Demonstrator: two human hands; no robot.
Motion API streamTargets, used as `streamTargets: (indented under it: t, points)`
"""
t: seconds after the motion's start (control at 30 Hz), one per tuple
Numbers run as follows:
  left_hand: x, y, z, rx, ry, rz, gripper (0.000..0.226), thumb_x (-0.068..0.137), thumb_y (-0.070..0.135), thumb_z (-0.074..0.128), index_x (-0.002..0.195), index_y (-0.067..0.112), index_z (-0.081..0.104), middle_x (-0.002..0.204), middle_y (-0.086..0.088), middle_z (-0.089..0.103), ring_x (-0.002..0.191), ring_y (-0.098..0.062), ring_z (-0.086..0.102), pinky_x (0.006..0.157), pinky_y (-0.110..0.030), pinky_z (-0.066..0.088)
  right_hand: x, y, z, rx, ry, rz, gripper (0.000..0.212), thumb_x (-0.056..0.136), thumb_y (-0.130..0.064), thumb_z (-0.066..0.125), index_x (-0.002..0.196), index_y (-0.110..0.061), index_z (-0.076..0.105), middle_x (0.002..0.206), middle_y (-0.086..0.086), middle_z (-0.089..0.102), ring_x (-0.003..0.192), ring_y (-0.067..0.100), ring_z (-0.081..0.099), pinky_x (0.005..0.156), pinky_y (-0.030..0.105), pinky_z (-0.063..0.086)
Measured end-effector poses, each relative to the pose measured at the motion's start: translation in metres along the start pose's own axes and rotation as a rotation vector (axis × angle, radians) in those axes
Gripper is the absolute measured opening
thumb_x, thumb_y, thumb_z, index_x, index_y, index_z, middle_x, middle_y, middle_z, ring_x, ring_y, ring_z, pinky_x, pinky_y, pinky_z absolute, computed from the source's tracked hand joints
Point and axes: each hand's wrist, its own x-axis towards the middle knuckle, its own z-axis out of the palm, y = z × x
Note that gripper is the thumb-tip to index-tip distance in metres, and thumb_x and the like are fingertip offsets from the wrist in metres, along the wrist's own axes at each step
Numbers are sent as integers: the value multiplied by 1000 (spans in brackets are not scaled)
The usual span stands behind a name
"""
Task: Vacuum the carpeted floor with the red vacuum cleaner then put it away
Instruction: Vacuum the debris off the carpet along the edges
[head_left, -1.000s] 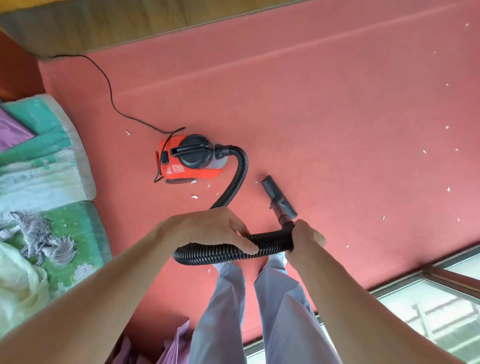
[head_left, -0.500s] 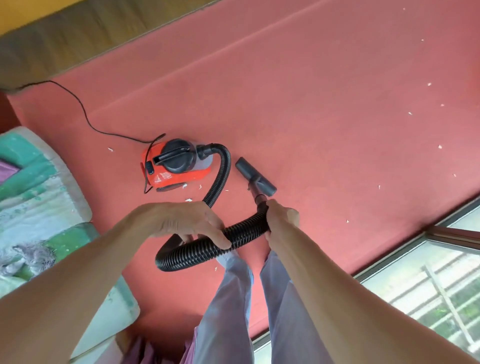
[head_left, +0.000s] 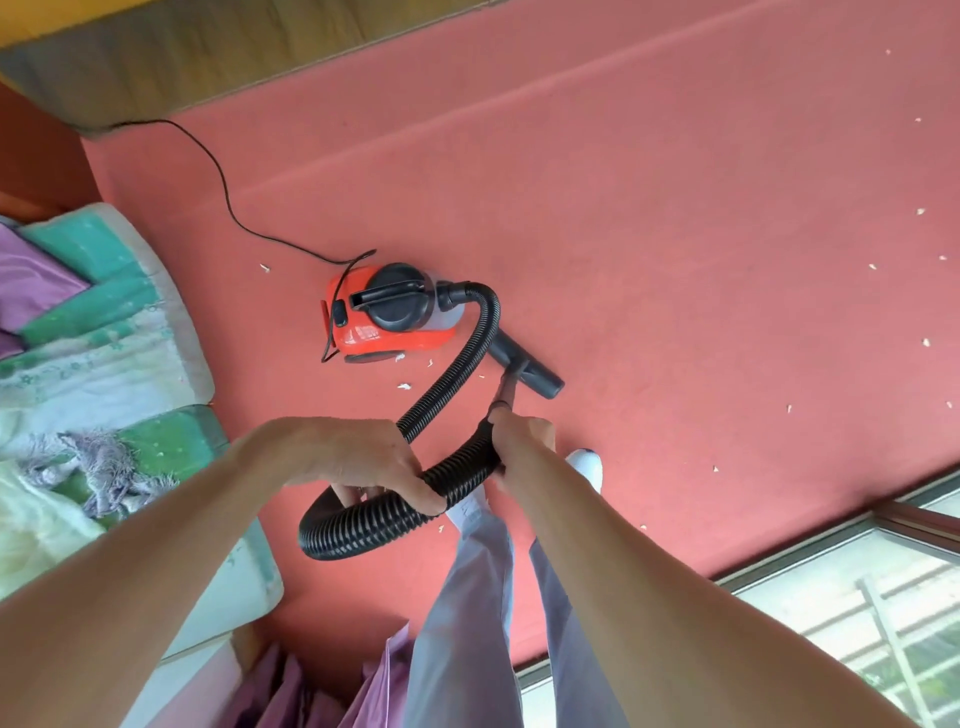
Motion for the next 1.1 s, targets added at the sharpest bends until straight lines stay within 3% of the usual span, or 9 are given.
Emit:
streamTargets:
  t: [0.13, 0.23, 0.33, 0.5, 0.57, 0.67, 0.87, 1.0, 1.1]
  points:
    - [-3, -11, -9, 20, -20, -26, 35, 78, 39, 81, 103, 15, 79, 99, -11, 78, 82, -19, 73, 85, -36, 61, -3, 10, 6, 53, 6, 9, 16, 89, -22, 61, 85, -7, 59, 75, 8, 60, 64, 22, 62, 46, 26, 49]
    - [4, -8, -10, 13, 55, 7, 36, 79, 47, 78, 98, 16, 79, 90, -6, 75, 84, -20, 71, 75, -27, 60, 3, -3, 7, 43, 52, -15, 20, 88, -26, 61, 87, -6, 59, 76, 8, 62, 73, 27, 66, 69, 39, 60]
    - [12, -1, -6, 66, 170, 113, 38, 78, 58, 72, 95, 24, 78, 83, 3, 71, 77, -12, 65, 71, -25, 48, 15, -19, -1, 75, 76, -21, 22, 88, -26, 62, 82, -6, 54, 76, 7, 59, 67, 24, 61, 68, 36, 56]
    - [21, 33, 2, 67, 211, 281, 20, 84, 53, 70, 93, 36, 77, 67, 16, 62, 62, -2, 55, 63, -22, 40, 42, -24, -36, 213, 188, -28, 31, 77, -34, 61, 89, -5, 59, 87, 10, 65, 85, 29, 66, 85, 42, 56]
    - [24, 53, 4, 121, 180, 306, 16, 83, 54, 70, 85, 40, 76, 62, 16, 58, 58, -2, 52, 60, -23, 38, 47, -23, -54, 285, 167, -12, 27, 88, -31, 56, 81, -5, 55, 72, 7, 53, 77, 25, 59, 80, 31, 46]
    - [29, 90, 8, 185, 90, 326, 20, 81, 55, 70, 88, 37, 77, 65, 12, 58, 61, -8, 53, 63, -25, 40, 51, -24, -91, 410, 302, 71, 23, 83, -25, 61, 73, -6, 53, 62, 7, 51, 59, 24, 54, 64, 33, 46]
    - [51, 165, 26, 356, -41, 317, 17, 83, 51, 71, 92, 38, 77, 70, 6, 64, 64, -8, 58, 69, -26, 45, 65, -2, -158, 775, 232, 76, 15, 97, -22, 52, 84, -14, 52, 78, 1, 52, 45, 9, 58, 36, 19, 46]
    - [74, 208, 49, 453, -95, 303, 18, 85, 49, 70, 94, 36, 78, 70, 8, 67, 61, -5, 59, 67, -22, 47, 83, 7, -192, 913, 387, 179, 47, 79, -46, 65, 102, -5, 61, 79, 8, 63, 61, 24, 63, 51, 30, 47]
    - [96, 233, 73, 510, -128, 298, 27, 85, 47, 70, 96, 23, 77, 66, 6, 62, 56, -7, 55, 63, -24, 44, 100, 19, -218, 953, 444, 236, 32, 84, -37, 67, 83, -6, 57, 70, 7, 58, 56, 21, 56, 48, 29, 41]
